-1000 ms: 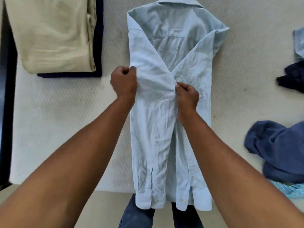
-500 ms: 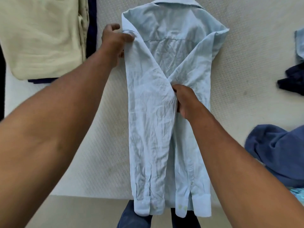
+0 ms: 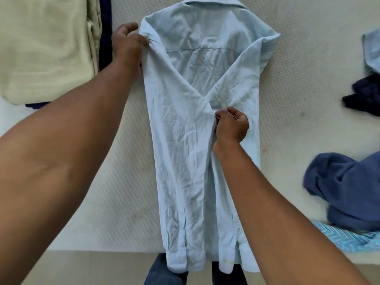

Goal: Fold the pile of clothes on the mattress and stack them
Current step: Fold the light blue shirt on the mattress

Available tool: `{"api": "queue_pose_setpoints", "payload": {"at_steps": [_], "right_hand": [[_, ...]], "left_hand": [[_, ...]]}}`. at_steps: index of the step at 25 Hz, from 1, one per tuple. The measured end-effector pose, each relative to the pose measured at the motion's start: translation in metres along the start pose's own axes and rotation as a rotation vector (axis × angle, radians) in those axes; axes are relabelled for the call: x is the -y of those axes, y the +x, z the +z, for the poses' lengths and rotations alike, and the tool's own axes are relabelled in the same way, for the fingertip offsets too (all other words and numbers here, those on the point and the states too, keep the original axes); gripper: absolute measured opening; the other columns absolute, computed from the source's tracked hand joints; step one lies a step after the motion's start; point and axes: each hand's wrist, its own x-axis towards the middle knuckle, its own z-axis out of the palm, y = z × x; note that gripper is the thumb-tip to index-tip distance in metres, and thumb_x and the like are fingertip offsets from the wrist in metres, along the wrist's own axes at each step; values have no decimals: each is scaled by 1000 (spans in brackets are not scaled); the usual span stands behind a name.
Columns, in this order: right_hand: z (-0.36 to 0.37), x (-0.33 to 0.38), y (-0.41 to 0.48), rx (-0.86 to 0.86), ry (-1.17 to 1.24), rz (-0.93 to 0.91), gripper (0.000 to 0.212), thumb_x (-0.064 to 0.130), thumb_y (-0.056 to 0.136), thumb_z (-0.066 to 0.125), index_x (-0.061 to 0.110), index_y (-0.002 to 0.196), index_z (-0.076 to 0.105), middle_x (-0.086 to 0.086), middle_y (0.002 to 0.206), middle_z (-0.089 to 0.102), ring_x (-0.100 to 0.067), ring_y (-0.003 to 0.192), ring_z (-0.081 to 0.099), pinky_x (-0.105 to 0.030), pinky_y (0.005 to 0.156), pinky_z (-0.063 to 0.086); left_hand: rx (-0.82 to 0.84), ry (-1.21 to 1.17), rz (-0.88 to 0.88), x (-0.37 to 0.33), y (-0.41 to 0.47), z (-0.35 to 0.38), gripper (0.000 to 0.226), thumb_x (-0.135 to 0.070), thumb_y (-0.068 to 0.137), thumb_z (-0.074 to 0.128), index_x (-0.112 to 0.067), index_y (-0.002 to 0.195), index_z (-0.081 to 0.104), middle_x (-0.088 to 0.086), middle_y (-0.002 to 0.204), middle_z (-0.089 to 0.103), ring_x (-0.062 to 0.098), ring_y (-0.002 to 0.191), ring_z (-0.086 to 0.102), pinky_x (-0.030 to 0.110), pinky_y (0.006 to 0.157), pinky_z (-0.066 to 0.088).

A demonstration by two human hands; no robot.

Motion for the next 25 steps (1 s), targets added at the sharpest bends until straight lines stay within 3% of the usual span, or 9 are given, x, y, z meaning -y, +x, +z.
{"api": "queue_pose_setpoints", "payload": {"at_steps": [4, 7, 10, 12, 15, 18, 21, 23, 25], "right_hand": [[-4, -2, 4, 272, -339, -156, 34, 48, 90, 72, 20, 108, 68, 8, 99, 71, -8, 92, 66, -24, 82, 54], [-11, 2, 18, 294, -528, -406, 23, 31, 84, 79, 26, 103, 68, 13, 84, 69, -4, 78, 66, -19, 70, 51], [-9, 0, 21, 57, -643, -541, 13, 22, 89, 66, 24, 102, 64, 11, 89, 68, -13, 88, 68, -28, 73, 50], [-5, -5, 12, -34, -627, -816, 17, 14, 88, 60, 21, 104, 64, 6, 95, 67, -15, 90, 64, -28, 76, 47], [-13, -19, -2, 190, -638, -1119, 18, 12, 89, 58, 19, 101, 70, 1, 91, 63, -17, 81, 61, -30, 78, 49], [-21, -35, -1, 368, -834, -970, 45, 13, 86, 58, 21, 130, 66, -7, 104, 64, -26, 93, 64, -44, 87, 54], [-25, -43, -14, 451, -880, -817, 73, 17, 88, 60, 19, 158, 38, -11, 131, 57, -30, 118, 57, -45, 105, 47], [-39, -45, -26, 430, -797, -779, 76, 13, 89, 60, 17, 159, 32, -8, 137, 56, -26, 126, 54, -40, 109, 44], [-70, -50, -30, 278, -706, -766, 65, 5, 84, 59, 16, 148, 49, -5, 129, 61, -24, 121, 57, -35, 106, 44]], "left_hand": [[87, 71, 74, 4, 6, -1, 64, -21, 82, 77, -27, 138, 47, 0, 119, 64, 16, 100, 70, 23, 64, 59], [32, 188, 213, 3, 19, -4, 60, -22, 79, 79, -28, 134, 55, -2, 98, 67, 15, 96, 72, 33, 77, 64], [-53, 336, 239, 7, 28, 1, 54, -33, 77, 84, -28, 126, 64, -10, 91, 70, 5, 89, 71, 34, 84, 63], [-125, 407, 243, 13, 15, 6, 54, -39, 81, 83, -26, 128, 61, -15, 89, 67, 0, 88, 68, 28, 88, 59], [-152, 459, 255, 41, -30, 0, 67, -53, 79, 78, -22, 134, 55, -12, 93, 68, 6, 93, 68, 31, 93, 56], [-76, 537, 216, 90, -97, -14, 70, -55, 82, 75, -15, 135, 54, 1, 114, 71, 18, 103, 68, 34, 94, 53], [-6, 553, 158, 125, -172, -25, 62, -48, 89, 75, -12, 134, 53, 3, 125, 69, 15, 107, 64, 28, 90, 49], [19, 524, 44, 142, -207, -35, 60, -44, 90, 77, -11, 134, 53, 2, 126, 67, 11, 105, 61, 26, 90, 48], [49, 508, -61, 162, -232, -50, 57, -44, 87, 79, -12, 128, 57, 1, 122, 67, 15, 107, 65, 32, 94, 52]]}}
